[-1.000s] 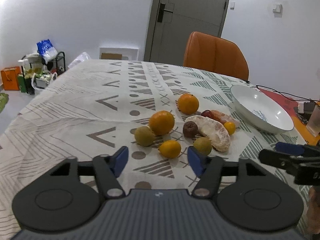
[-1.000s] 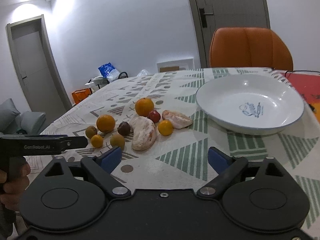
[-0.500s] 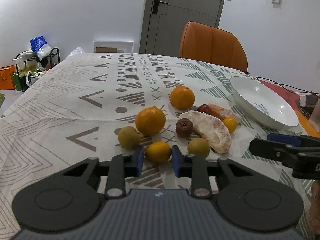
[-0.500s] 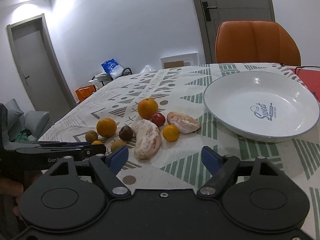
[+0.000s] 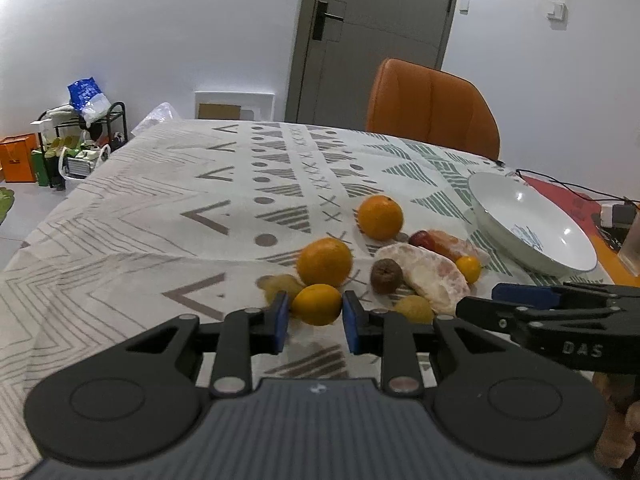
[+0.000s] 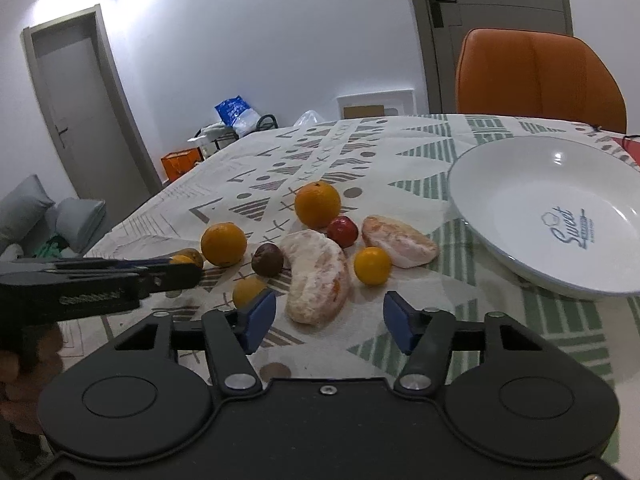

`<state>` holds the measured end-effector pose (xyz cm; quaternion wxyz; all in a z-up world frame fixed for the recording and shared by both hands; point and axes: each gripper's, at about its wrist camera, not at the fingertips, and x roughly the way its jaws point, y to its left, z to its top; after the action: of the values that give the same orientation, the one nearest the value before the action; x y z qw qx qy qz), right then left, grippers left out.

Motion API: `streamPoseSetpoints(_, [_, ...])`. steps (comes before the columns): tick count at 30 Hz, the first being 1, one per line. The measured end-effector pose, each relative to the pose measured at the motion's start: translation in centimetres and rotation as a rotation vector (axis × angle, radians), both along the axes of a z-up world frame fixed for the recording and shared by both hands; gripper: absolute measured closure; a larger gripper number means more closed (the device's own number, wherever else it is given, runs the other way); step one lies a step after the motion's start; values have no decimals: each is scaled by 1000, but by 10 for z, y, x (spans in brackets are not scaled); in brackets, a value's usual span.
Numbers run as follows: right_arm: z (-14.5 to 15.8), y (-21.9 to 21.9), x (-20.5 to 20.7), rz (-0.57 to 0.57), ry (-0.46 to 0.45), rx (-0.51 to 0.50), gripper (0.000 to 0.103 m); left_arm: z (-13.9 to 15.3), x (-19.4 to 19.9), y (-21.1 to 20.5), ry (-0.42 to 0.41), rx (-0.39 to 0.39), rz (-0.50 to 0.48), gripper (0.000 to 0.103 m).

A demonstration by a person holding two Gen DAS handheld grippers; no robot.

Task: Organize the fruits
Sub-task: 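Grasp a small mandarin with the left tool while the right tool grasps a peeled pomelo segment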

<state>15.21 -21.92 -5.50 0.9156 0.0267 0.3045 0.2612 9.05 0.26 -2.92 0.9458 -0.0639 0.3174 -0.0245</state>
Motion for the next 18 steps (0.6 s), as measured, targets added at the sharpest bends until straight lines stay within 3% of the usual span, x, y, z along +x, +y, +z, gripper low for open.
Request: streamPoseSetpoints(18, [-4,31,17,-7,-16,-85,53,16,-11,36,-42,-7,58,76])
